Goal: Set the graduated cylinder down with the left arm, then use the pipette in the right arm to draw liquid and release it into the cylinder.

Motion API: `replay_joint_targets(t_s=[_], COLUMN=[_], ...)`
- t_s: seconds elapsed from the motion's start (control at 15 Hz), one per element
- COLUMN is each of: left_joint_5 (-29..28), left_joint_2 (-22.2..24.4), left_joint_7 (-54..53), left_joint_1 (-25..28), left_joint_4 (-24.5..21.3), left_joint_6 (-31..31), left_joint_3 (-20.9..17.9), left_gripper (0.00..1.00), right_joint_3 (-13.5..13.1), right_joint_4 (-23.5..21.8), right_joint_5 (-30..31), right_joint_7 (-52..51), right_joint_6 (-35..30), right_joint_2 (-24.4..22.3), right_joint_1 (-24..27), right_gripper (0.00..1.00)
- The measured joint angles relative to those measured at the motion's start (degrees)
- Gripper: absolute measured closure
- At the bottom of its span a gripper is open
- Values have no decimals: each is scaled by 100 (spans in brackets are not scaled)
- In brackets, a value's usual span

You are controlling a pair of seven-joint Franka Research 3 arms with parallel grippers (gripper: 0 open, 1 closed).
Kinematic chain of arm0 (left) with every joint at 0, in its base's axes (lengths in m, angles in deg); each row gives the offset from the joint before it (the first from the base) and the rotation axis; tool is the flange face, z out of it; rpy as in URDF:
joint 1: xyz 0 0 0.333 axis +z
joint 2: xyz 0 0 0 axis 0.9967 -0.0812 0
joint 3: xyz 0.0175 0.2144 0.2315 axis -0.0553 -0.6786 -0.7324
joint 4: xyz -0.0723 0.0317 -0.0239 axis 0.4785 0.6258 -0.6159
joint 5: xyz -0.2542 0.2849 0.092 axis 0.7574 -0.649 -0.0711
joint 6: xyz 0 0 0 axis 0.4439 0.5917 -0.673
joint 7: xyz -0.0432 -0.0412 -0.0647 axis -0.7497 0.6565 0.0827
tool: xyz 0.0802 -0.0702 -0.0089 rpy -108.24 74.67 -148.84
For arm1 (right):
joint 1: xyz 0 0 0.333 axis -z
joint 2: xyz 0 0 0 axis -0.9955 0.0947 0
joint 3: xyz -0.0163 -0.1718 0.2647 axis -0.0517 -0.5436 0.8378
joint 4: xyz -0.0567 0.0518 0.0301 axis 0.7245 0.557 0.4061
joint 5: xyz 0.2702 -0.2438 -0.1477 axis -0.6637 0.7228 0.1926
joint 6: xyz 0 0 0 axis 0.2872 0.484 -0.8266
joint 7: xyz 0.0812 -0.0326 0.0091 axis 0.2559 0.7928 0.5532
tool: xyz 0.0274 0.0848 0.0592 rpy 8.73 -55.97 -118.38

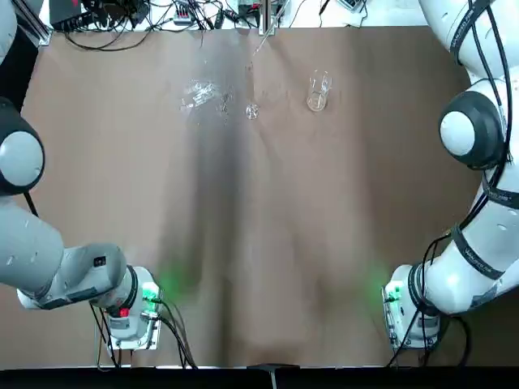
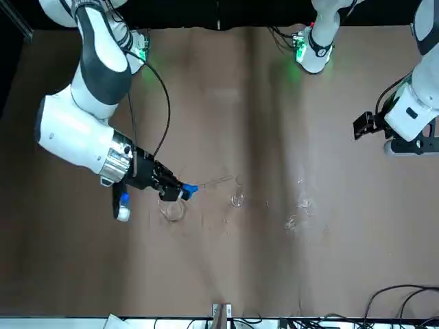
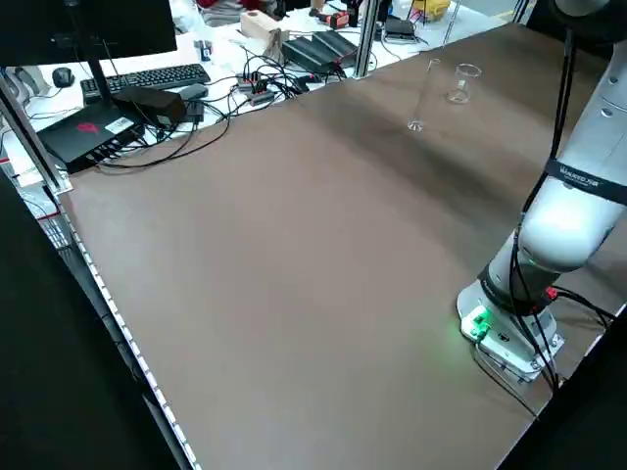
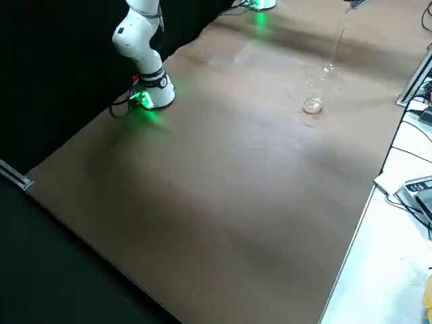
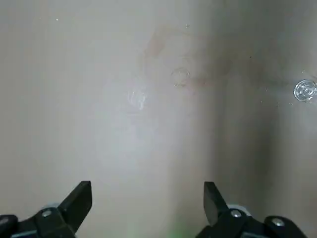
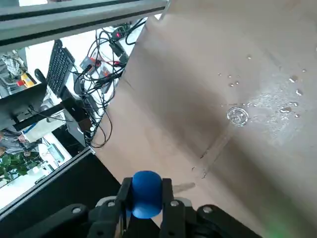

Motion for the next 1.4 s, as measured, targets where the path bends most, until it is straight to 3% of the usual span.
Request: replay_joint_targets(t_s=[0.87,1.2,1.4], left_joint_5=[-2,69,187], left_joint_2=[10,88,195], left_joint_7=[17,37,39], left_joint_1=[69,-817,-844], left_joint_4=[-79,-76,-75], left_joint_6=[-68,-68,-68], left_joint_3=[-34,-992,-1100], left_gripper=[0,0,0], right_joint_3=[-7,-8,-8], right_joint_4=[-94,-107,-142], right_joint_5=[400,440,458], right_joint_7=[8,8,8], right_joint_6=[268,314,400], right_joint_2=[2,2,8], right_joint_1=[-194,-254,-298], right_gripper=[72,72,72])
